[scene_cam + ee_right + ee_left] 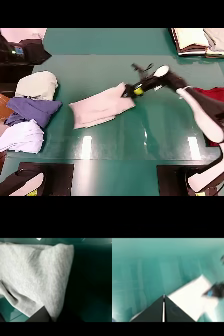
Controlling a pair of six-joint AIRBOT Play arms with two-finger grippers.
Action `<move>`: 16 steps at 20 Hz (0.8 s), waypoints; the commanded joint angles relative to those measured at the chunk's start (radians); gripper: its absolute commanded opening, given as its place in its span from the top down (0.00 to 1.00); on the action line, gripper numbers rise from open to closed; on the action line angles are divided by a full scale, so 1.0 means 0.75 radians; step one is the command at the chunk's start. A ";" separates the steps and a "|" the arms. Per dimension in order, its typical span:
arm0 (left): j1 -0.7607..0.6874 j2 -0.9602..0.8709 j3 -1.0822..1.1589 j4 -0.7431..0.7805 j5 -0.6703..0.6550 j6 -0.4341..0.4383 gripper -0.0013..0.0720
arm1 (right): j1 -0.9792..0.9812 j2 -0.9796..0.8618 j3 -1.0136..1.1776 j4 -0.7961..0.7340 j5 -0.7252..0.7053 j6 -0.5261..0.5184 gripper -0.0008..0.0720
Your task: Fold the shirts.
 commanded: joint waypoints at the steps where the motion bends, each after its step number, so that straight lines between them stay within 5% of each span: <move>1: -0.149 -0.001 -0.019 -0.010 0.047 0.001 0.95 | -0.248 0.181 0.014 -0.226 0.008 0.110 0.97; 10: -0.398 -0.002 -0.019 -0.010 0.205 -0.014 0.95 | -1.171 0.494 0.014 -0.344 0.029 0.149 0.97; 16: -0.406 -0.002 -0.019 -0.010 0.211 -0.044 0.95 | -1.429 0.495 0.015 -0.320 -0.004 0.148 0.97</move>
